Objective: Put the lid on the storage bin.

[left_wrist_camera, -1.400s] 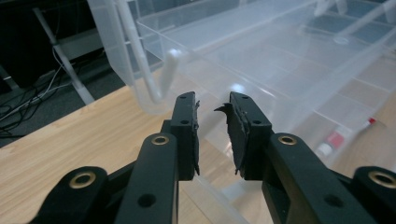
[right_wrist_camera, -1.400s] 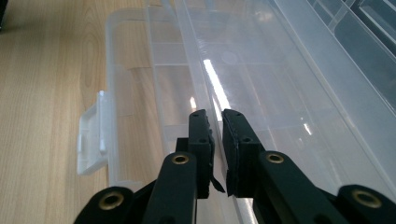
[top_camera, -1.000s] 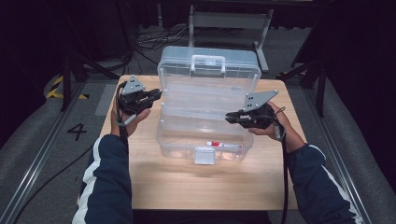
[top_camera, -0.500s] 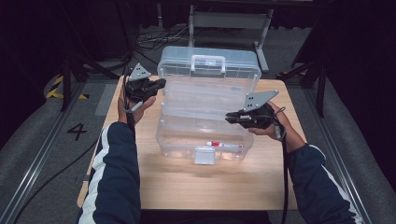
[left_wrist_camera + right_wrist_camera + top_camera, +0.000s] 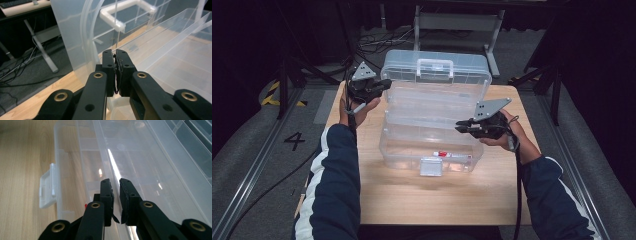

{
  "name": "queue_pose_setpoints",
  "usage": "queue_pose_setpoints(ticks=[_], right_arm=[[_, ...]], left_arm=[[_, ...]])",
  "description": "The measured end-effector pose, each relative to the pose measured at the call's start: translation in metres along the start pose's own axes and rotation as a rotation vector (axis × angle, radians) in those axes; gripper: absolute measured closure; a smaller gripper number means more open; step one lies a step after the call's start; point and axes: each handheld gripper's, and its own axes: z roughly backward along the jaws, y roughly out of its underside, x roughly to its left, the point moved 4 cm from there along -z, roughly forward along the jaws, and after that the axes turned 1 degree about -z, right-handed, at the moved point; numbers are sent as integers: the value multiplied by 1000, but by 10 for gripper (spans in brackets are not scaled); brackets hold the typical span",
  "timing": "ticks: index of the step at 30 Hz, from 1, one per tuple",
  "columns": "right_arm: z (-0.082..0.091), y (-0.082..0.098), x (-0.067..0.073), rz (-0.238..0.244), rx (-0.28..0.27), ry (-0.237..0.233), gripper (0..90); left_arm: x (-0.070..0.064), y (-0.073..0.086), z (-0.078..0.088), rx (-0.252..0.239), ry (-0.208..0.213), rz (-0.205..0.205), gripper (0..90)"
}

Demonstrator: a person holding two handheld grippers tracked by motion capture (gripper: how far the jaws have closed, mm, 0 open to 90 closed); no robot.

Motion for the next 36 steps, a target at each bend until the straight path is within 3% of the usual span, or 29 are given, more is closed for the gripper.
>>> queue_pose_setpoints(ticks=[10,12,14,20,24,26,31,36], right_arm=[[5,7,5,-8,1,20,804],[4,8,6,-3,3,20,804],[4,8,8,10,7,25,805],[4,10,11,11,-7,38,799],[5,13,13,13,-9,44,793],[9,15,15,19,-3,69,783],[14,17,16,17,-21,64,792],[22,24,14,9,-31,96,794]], left_arm=[[-5,-6,6,33,-12,-50,856],[-7,-5,7,39,1,-42,859],[-8,-6,8,58,-22,-67,860],[-15,-5,16,66,-32,-75,860],[-18,-3,22,81,-39,-102,852],[-20,-1,25,86,-44,-110,843],[-21,3,30,82,-41,-106,840],[-23,4,34,66,-40,-106,844]])
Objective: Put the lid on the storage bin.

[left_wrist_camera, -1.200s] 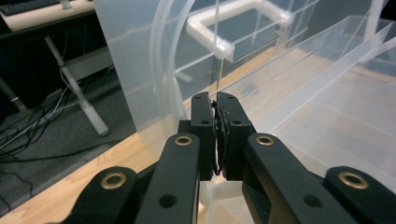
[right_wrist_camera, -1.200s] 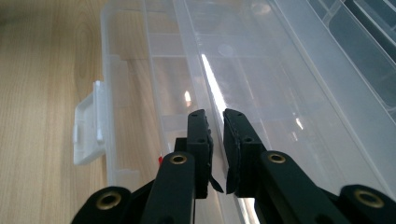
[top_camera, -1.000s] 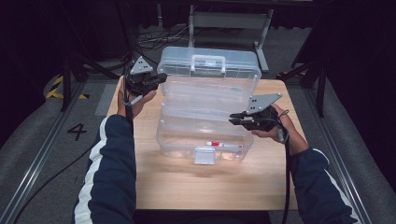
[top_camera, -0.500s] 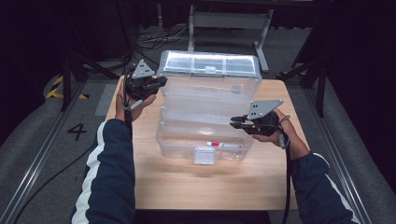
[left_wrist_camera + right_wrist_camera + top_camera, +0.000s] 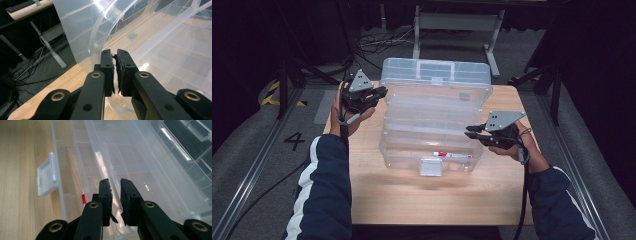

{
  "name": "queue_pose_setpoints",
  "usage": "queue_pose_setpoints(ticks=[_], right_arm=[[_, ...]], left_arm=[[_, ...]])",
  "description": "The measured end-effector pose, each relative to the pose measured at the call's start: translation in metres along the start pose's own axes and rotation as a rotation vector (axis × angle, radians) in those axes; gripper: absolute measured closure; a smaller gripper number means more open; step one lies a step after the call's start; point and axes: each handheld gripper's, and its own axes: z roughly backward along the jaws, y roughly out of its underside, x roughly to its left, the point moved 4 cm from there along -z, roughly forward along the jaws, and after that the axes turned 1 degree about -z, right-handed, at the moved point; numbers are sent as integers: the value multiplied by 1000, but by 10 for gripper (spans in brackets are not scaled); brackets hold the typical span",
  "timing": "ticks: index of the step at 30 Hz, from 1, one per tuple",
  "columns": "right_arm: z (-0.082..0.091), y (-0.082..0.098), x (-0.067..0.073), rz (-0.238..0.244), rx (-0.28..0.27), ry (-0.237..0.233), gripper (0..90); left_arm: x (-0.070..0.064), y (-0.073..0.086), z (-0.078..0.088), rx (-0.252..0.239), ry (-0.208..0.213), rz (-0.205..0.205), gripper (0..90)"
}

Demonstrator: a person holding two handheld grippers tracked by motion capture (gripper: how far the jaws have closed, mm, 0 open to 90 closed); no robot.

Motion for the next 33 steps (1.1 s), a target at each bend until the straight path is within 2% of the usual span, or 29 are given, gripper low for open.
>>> queue_pose_setpoints(ticks=[4,12,20,21,24,29,33], right_arm=[[8,7,0,-21,-14,22,795],[19,12,1,-28,-32,64,781],[30,16,-1,-55,-56,83,751],[32,17,-2,-60,-53,90,714],[33,19,-3,-69,-36,111,687],[31,29,-3,-98,-2,122,607],[32,33,-6,-139,-8,131,556]], left_arm=[[-1,1,1,-3,2,0,851],[-2,1,2,-15,10,-3,854],[-4,4,3,-14,15,-7,850],[-5,6,3,-18,13,-4,850],[-6,7,4,-29,21,-1,860],[-9,9,6,-17,9,-19,865],[-10,10,7,-10,10,-22,865]])
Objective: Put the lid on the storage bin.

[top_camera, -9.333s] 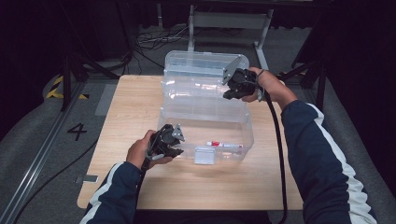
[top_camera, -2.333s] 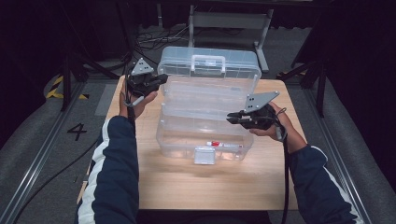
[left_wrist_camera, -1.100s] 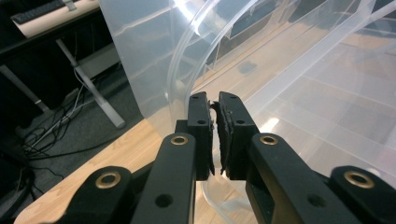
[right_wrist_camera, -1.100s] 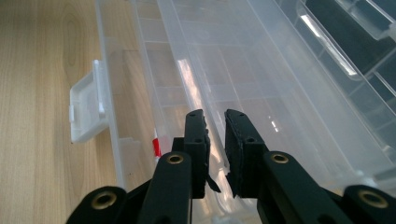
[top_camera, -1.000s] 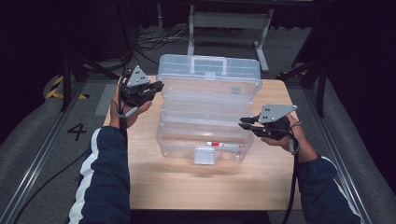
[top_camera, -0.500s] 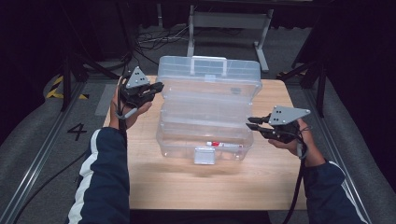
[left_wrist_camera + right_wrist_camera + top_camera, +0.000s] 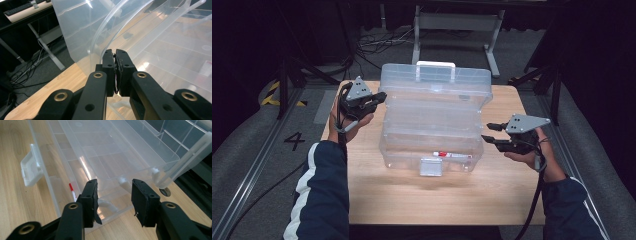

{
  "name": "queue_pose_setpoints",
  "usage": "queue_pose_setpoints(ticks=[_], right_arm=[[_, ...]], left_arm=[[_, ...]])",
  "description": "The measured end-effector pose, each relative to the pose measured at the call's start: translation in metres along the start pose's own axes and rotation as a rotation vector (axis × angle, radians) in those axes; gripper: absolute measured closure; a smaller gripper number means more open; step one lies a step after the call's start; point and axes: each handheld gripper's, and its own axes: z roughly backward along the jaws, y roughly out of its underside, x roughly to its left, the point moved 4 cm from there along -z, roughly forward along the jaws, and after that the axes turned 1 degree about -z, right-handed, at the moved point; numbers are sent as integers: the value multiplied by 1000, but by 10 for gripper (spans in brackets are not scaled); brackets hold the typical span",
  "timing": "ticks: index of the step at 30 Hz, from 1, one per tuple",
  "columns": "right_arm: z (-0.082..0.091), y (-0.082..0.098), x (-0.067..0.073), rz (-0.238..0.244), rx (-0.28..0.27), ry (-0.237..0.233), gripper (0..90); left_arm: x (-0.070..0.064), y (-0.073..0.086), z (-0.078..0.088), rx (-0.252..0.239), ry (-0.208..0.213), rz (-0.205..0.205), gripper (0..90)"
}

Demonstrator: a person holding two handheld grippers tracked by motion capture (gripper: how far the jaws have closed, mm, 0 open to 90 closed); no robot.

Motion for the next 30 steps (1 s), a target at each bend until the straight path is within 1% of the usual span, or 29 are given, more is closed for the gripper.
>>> queue_pose_setpoints(ticks=[2,3,5,6,7,8,9,10,13,15,17,20,23,26,28,30], right_arm=[[-1,2,0,-8,-1,4,533],[-1,2,0,-16,1,0,522],[-4,4,1,-21,5,4,504],[-4,5,1,-27,6,3,498],[-6,5,1,-32,8,-3,492],[-6,5,2,-34,7,-9,487],[-7,6,3,-51,-5,-33,478],[-8,6,3,-54,-5,-35,475],[-8,7,3,-57,-2,-35,472],[-9,8,3,-64,3,-31,466],[-10,10,3,-65,10,-28,462],[-11,12,3,-69,14,-29,456],[-12,13,3,-76,15,-25,444],[-13,15,3,-81,15,-27,428],[-13,15,3,-85,17,-26,422],[-13,17,3,-88,18,-26,418]], left_arm=[[-1,0,1,-3,7,-5,865],[-1,1,1,-6,1,-8,865],[-3,2,2,-8,4,-3,865],[-4,3,2,-7,3,-8,868],[-4,4,3,-9,6,-8,870],[-5,4,3,-6,14,3,873],[-6,5,3,-5,4,-1,887],[-6,5,3,-5,4,-1,890],[-6,6,4,5,6,-10,893],[-7,7,5,2,0,-13,894],[-9,8,5,0,-1,-7,892],[-11,8,5,6,-13,-20,880],[-12,9,7,13,-12,-28,887],[-15,8,8,42,-36,-75,886],[-16,7,9,45,-37,-77,885],[-16,8,11,37,-34,-79,885]])
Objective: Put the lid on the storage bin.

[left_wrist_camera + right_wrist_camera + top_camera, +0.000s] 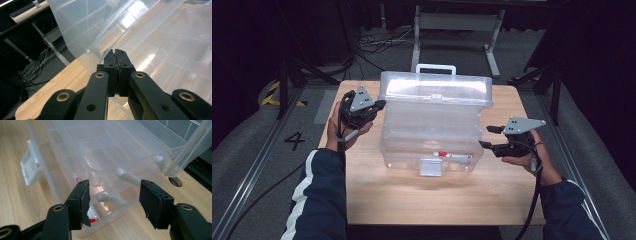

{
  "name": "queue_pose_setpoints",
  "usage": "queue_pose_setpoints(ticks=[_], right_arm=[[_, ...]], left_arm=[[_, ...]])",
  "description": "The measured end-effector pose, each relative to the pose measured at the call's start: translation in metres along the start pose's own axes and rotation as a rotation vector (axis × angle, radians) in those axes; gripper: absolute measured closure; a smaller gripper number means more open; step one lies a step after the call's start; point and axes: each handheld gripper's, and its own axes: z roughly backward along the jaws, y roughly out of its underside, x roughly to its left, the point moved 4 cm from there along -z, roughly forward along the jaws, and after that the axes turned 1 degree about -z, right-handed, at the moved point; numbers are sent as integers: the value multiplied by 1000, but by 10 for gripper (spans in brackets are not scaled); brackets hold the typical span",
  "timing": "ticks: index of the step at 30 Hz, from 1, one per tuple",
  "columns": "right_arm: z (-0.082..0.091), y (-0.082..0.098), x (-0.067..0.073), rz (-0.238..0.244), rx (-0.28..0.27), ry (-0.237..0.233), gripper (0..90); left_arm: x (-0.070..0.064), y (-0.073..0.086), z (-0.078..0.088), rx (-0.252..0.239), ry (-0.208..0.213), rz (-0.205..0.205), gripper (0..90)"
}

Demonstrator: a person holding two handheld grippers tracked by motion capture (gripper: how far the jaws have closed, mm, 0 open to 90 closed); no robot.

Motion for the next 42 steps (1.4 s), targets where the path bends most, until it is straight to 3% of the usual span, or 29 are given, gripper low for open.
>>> queue_pose_setpoints(ticks=[12,20,30,42], right_arm=[[-4,5,4,6,17,-7,404],[-7,10,8,7,47,-6,401],[-8,16,13,5,71,-17,401],[-3,21,16,-15,58,-20,414]], left_arm=[[-9,8,3,2,24,3,886],[-15,17,4,34,30,-30,897],[-29,27,1,41,55,-35,898],[-39,46,6,77,72,-36,898]])
